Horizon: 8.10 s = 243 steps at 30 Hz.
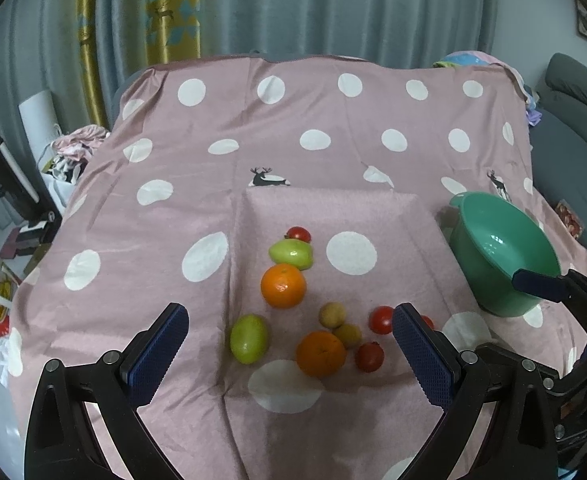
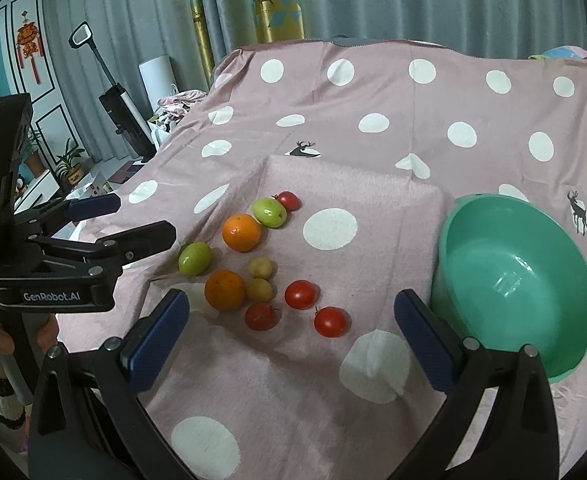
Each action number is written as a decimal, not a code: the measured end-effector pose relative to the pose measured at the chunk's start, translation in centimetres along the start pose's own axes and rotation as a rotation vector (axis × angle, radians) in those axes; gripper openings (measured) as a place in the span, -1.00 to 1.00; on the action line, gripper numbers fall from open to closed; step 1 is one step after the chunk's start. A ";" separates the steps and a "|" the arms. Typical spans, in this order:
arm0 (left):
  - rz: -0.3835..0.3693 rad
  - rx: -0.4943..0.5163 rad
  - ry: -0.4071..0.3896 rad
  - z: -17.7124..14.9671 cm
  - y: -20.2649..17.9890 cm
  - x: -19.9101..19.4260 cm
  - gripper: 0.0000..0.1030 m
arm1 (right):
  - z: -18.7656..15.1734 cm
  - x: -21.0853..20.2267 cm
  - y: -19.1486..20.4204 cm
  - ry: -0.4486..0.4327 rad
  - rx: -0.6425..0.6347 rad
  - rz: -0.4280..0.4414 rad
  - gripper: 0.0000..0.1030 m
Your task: Organize fruits
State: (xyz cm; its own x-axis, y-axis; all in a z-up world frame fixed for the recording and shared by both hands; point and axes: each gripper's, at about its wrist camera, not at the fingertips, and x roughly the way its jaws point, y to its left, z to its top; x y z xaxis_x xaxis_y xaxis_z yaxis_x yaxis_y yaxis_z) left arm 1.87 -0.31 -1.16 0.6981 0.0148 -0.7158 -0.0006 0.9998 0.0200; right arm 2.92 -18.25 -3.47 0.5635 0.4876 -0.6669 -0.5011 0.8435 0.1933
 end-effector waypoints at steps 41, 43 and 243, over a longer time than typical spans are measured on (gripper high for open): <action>-0.536 -0.155 0.259 -2.4 2.9 7.5 0.47 | -1.7 9.1 2.7 0.190 0.175 0.426 0.14; -0.542 -0.153 0.271 -2.4 2.9 8.0 0.34 | -1.5 9.8 3.1 0.209 0.160 0.417 0.07; -0.452 -0.011 0.147 -0.6 -2.4 3.6 -0.43 | -3.7 1.1 -4.2 0.020 0.158 0.194 -0.43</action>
State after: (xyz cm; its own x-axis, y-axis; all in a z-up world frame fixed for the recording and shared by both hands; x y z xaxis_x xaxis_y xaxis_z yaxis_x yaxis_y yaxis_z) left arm 3.93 -2.63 -4.20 0.5212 -0.4212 -0.7422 0.2719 0.9064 -0.3234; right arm 3.19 -22.09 -7.69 0.4527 0.6409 -0.6199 -0.4893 0.7598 0.4282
